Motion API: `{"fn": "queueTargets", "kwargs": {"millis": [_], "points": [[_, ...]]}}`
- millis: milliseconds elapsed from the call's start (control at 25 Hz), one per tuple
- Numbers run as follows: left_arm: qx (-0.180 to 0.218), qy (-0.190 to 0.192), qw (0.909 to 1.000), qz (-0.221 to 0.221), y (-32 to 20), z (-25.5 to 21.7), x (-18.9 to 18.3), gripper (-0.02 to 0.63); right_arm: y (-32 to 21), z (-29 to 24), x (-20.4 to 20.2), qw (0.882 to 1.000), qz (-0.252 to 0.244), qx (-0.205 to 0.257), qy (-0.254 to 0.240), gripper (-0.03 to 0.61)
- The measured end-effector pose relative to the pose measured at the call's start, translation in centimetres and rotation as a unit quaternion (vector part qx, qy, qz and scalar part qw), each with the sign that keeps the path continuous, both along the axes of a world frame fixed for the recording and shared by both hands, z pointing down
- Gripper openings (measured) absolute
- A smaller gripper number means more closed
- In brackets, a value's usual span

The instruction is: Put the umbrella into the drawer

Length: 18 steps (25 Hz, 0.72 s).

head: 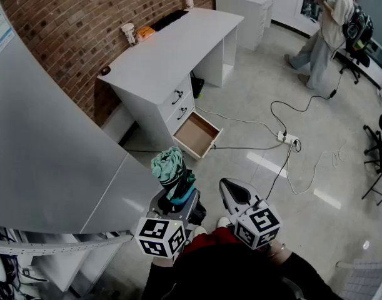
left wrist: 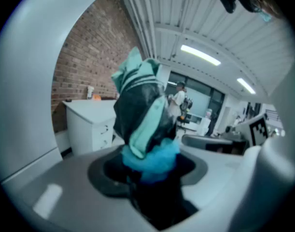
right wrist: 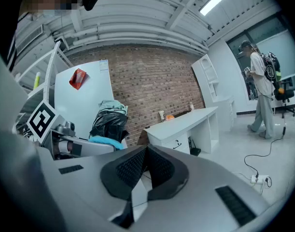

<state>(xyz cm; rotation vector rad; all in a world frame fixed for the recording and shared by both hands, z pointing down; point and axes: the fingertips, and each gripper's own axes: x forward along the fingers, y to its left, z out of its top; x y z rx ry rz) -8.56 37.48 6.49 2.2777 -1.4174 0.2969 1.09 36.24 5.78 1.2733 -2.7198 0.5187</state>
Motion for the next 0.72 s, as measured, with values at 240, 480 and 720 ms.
{"fn": "queueTargets", "kwargs": {"millis": [240,480,720], "points": [[0.0,0.001,1.0,-0.005,-0.8,0.1,1.0,0.232,-0.6,0.0,1.5,1.0,0.004,0.0,-0.002,0.002],[0.003,-0.006,0.9999,-0.015,-2.4,-0.1,1.7,0.232,-2.4,-0.3,3.8,0.999,0.006,-0.008,-0.032,0.002],[0.022,-0.015,0.9993,-0.026,-4.5,-2.1,2.3,0.232,-4.7,-1.9,7.0,1.0,0.019,0.0,-0.021,0.002]]}}
